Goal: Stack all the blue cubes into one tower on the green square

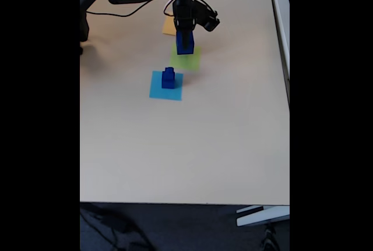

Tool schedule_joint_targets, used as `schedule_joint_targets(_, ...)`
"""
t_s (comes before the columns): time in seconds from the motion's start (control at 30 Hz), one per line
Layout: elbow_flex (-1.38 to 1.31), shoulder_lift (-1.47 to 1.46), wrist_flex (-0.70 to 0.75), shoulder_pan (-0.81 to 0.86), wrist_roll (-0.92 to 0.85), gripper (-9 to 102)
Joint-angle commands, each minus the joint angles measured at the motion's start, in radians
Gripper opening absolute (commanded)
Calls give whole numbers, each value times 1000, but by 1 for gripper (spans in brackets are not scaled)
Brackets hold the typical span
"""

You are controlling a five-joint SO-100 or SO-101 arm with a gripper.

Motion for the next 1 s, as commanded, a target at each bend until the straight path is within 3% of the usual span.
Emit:
schedule_joint_targets(0.0, -14, 94, -31, 5, 12, 12)
schedule_joint_targets(0.5, -20, 31, -101, -18, 101, 13)
schedule_joint_targets(0.97, 31, 38, -69, -11, 137, 12)
